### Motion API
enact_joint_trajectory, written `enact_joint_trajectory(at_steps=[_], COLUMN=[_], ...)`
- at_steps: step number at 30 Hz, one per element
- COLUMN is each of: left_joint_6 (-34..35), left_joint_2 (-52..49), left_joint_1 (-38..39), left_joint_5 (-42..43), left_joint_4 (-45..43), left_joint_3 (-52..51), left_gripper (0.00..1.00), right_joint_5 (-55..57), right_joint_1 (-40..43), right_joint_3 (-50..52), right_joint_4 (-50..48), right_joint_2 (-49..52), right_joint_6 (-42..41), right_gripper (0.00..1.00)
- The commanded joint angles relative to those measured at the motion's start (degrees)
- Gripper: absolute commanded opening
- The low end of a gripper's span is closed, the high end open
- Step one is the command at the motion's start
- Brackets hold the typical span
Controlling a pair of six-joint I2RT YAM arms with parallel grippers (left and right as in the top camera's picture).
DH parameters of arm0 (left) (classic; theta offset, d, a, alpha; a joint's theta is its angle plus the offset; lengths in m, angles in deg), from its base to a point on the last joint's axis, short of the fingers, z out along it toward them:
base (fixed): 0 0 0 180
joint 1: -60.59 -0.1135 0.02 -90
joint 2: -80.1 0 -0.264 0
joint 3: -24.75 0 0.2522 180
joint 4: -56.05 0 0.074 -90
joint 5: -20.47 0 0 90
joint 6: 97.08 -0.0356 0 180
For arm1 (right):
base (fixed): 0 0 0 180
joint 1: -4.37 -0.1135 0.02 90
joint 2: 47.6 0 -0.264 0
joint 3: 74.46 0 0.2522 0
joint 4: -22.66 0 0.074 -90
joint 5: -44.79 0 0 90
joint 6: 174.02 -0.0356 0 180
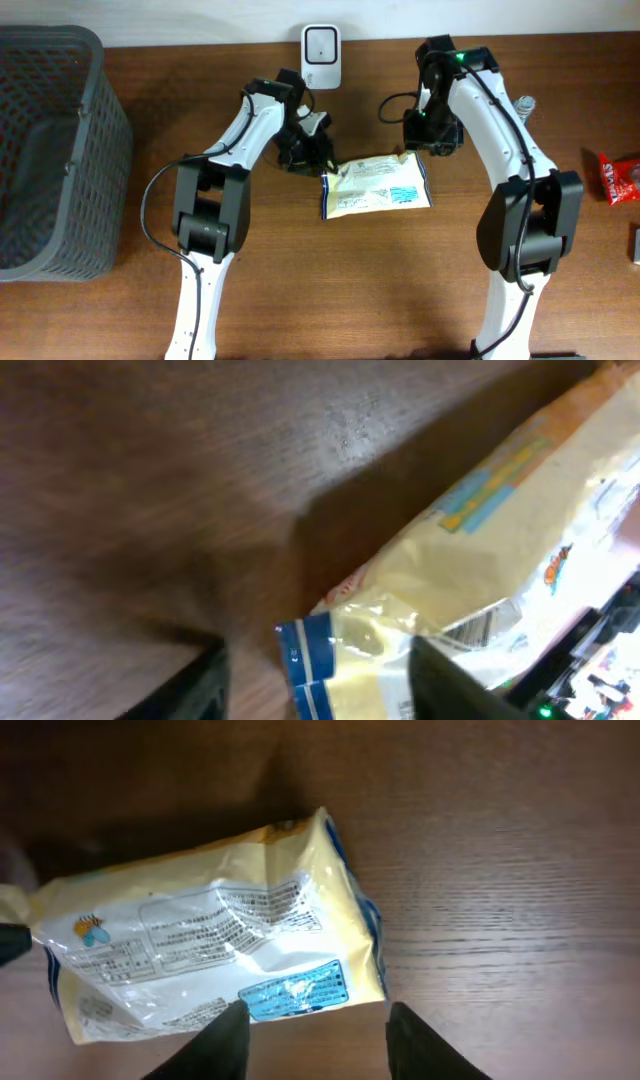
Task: Scan the item barcode
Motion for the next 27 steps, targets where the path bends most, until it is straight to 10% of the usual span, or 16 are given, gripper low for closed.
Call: enact_joint_trajectory(at_steps=[1, 5, 9, 18, 27], left_joint_6=[-0.94, -0.94, -0.90, -0.02, -0.02], left_joint_2=[-1.38, -1.40, -1.38, -1.27, -1.25], left_joint_1=[0.52, 0.92, 1.01, -3.21, -11.19], left_joint_5=[-0.17, -0.22, -1.70, -15.65, -18.53], left_joint_4=[-1.22, -2.60, -4.22, 3.85, 13.77], left_joint_3=[-1.09, -1.09, -1.09, 3.98, 22.25], left_gripper=[0.48, 0.43, 0.00, 0.00, 0.00], right_joint_5=[-2.19, -3.06, -5.09, -4.83, -8.90], right_joint_1=[0.15, 0.15, 0.13, 0.15, 0.09], right_joint_3=[5.35, 11.52, 16.28, 30.18, 28.59], right_joint_4=[-1.84, -5.35, -9.70, -30.27, -29.53], right_joint_2=[-0.22, -0.22, -0.22, -0.22, -0.31], right_joint_6=[-0.07, -0.07, -0.07, -0.13, -3.78], right_gripper=[0.43, 0.43, 0.42, 0.13, 0.29])
